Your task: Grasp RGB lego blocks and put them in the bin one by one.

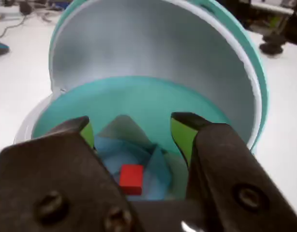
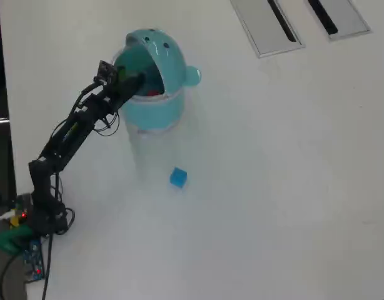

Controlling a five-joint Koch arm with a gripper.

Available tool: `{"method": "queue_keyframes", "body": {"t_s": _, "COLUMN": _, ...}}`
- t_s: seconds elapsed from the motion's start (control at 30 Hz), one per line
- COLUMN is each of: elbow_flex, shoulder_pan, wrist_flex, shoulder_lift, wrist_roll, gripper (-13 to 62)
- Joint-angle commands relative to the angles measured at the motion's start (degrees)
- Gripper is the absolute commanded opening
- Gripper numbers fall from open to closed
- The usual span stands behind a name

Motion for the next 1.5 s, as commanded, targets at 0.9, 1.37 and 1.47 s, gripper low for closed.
{"method": "queue_keyframes", "body": {"t_s": 0.9, "elbow_flex": 17.93, "shoulder_pan": 18.28, "wrist_flex": 2.64, "shoulder_lift": 20.48, "wrist_roll": 0.00, "gripper": 30.1}}
{"method": "queue_keyframes", "body": {"t_s": 1.37, "elbow_flex": 30.15, "shoulder_pan": 20.39, "wrist_flex": 1.67, "shoulder_lift": 24.43, "wrist_roll": 7.65, "gripper": 30.1}}
{"method": "queue_keyframes", "body": {"t_s": 1.47, "elbow_flex": 34.01, "shoulder_pan": 21.36, "wrist_flex": 1.67, "shoulder_lift": 24.96, "wrist_roll": 4.92, "gripper": 30.1}}
